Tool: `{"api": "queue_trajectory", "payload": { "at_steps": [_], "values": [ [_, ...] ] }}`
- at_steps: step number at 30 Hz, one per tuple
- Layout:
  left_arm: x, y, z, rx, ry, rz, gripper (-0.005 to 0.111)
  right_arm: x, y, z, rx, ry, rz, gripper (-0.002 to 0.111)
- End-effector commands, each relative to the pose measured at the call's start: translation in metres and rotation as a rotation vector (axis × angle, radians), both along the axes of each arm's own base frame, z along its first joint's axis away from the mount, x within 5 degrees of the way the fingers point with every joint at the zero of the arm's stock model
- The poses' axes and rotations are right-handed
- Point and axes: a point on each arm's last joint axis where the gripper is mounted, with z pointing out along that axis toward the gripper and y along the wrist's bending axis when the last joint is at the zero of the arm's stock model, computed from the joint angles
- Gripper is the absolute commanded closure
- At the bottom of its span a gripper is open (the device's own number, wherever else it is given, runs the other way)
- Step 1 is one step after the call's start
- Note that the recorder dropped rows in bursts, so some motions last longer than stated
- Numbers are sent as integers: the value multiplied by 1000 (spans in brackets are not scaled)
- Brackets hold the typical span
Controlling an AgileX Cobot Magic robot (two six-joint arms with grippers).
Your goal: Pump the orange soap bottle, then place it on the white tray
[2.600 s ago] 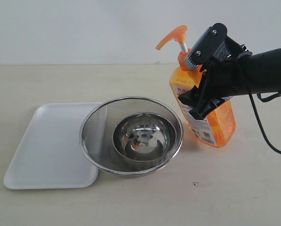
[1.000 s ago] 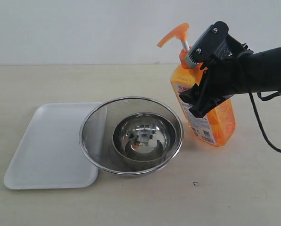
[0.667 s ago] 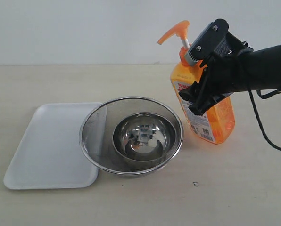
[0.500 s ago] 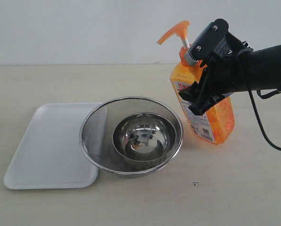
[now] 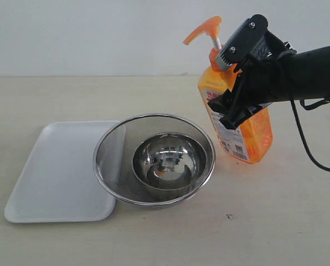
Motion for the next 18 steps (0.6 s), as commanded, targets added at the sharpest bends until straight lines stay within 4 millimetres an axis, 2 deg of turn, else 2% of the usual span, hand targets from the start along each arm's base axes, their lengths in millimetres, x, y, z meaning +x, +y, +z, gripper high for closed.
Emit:
{"api": "queue_trajectory", "payload": {
  "at_steps": [1, 8, 13, 18],
  "values": [
    [7, -3, 7, -27, -6, -40, 102, 1, 2, 11, 8, -38, 16, 108],
    [12, -4, 7, -46, -11, -54, 102, 1, 2, 11, 9, -38, 14, 108],
    [12, -4, 7, -41, -15, -56, 102, 11, 6, 16, 33, -44, 3, 108],
    [12, -4, 7, -39, -17, -57, 102, 14, 11, 8, 45, -14, 19, 108]
  ]
}}
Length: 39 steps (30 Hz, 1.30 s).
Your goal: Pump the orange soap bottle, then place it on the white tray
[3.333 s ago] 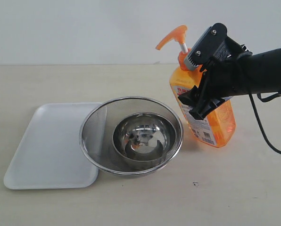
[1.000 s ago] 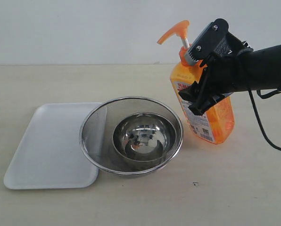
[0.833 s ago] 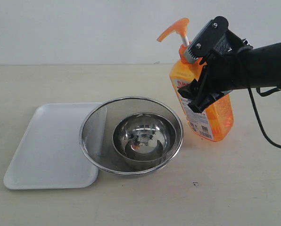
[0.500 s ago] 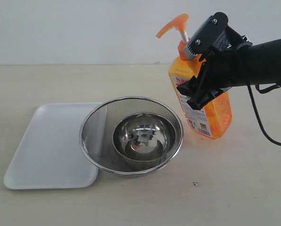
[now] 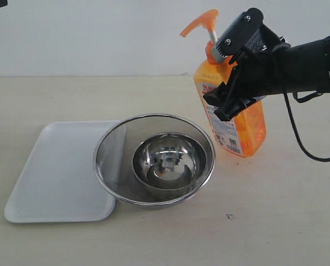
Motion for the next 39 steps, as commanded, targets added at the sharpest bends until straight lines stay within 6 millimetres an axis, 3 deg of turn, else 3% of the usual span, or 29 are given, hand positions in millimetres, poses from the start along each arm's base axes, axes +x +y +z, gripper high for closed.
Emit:
{"api": "queue_trajectory", "payload": {
  "at_steps": [1, 13, 24, 39],
  "values": [
    [0, -1, 3, -8, -9, -11, 102, 2, 6, 4, 22, -6, 22, 108],
    [14, -2, -3, -15, 12, -24, 102, 3, 7, 3, 22, -1, 23, 108],
    [21, -6, 17, -15, -14, -90, 102, -2, 5, -6, 2, 21, 28, 108],
    [21, -7, 16, -14, -6, -108, 102, -2, 5, -6, 4, 22, 29, 108]
  ]
}}
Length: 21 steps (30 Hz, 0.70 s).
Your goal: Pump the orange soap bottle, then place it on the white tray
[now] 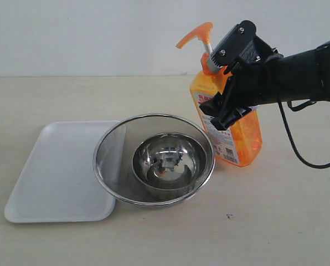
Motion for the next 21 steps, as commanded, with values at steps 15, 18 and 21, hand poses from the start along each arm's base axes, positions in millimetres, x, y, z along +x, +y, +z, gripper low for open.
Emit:
{"api": "queue_trajectory", "payload": {
  "at_steps": [15, 18, 21],
  "values": [
    [14, -1, -7, -9, 44, -9, 102, -1, 0, 7, 7, -23, 11, 108],
    [17, -1, -10, -7, 56, -10, 102, -1, 0, 7, 7, -23, 11, 108],
    [23, -1, -14, 1, 65, -13, 102, -1, 0, 7, 7, -23, 11, 108]
  ]
}}
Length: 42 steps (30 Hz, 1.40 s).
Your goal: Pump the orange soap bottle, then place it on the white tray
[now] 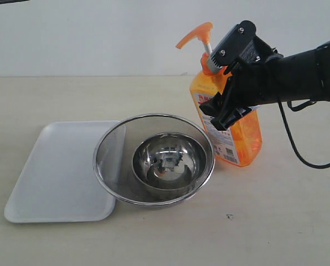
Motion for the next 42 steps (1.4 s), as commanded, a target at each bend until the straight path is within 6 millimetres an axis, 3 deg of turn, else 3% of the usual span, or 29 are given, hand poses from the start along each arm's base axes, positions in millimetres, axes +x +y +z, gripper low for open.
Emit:
{"api": "queue_trajectory", "payload": {
  "at_steps": [1, 7, 11, 20, 25, 28, 32, 42],
  "values": [
    [7, -1, 0, -1, 1, -12, 102, -1, 0, 7, 9, -21, 7, 108],
    [29, -26, 3, 20, -19, -75, 102, -1, 0, 7, 8, -22, 5, 108],
    [53, -48, -6, 54, 11, -134, 102, -1, 0, 7, 7, -22, 3, 108],
    [93, -61, -4, 46, 28, -133, 102, -1, 0, 7, 8, -21, 2, 108],
    [102, -70, -5, 39, 46, -171, 102, -2, 0, 7, 12, -20, 12, 108],
    [104, -91, -5, 46, 36, -229, 102, -2, 0, 7, 8, -23, 15, 108],
    [109, -104, -8, 56, 51, -242, 102, -2, 1, 8, 13, -21, 29, 108],
    [124, -116, -11, 43, 67, -199, 102, -3, 2, 8, 19, -18, 36, 108]
  ]
}}
